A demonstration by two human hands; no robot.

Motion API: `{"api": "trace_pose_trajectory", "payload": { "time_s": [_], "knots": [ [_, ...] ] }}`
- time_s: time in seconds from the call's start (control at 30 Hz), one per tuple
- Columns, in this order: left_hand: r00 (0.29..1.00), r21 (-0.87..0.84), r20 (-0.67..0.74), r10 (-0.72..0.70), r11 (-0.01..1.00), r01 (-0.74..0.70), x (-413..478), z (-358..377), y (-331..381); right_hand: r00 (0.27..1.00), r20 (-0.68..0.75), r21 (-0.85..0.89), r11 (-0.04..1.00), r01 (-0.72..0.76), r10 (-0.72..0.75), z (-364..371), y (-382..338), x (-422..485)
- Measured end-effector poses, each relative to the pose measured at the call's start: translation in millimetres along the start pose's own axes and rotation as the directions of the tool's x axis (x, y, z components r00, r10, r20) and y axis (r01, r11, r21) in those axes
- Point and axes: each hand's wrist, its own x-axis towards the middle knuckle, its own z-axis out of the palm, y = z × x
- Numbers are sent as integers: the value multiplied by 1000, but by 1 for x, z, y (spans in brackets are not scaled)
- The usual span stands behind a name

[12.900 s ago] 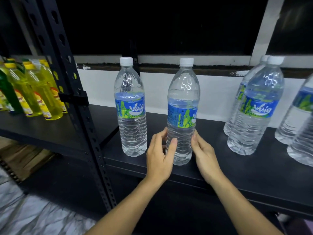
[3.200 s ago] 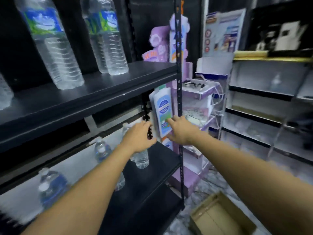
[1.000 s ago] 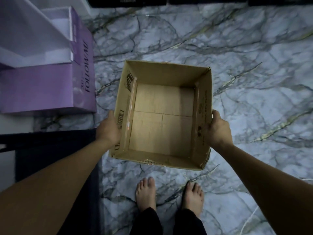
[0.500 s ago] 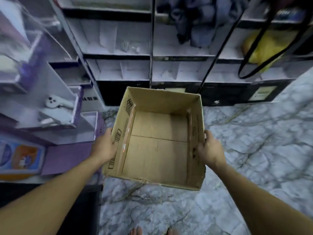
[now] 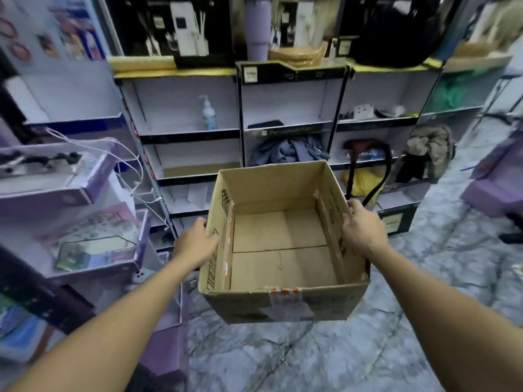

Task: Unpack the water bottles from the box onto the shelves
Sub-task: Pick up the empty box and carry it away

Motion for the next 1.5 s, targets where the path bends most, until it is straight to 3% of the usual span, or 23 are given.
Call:
{"api": "trace_pose_trajectory", "payload": {
  "time_s": [0.4,0.7,1.0,1.3,1.5],
  "knots": [
    [993,115,-2,119,986,-118,-14,-43,60,1000,13,-27,1000,-5,6,-59,10,11],
    [997,128,3,78,989,-78,20,-19,121,994,108,-97,995,34,-23,-69,43,92],
    [999,106,8,-41,994,40,64,28,184,962,250,-40,991,124,-110,-80,80,194],
    [991,71,92,-100,993,94,114,70,197,939,333,-74,991,114,-84,-42,100,267],
    [959,-20,263,-101,994,110,167,105,177,919,394,-178,979,96,-18,-1,110,295]
  ]
}}
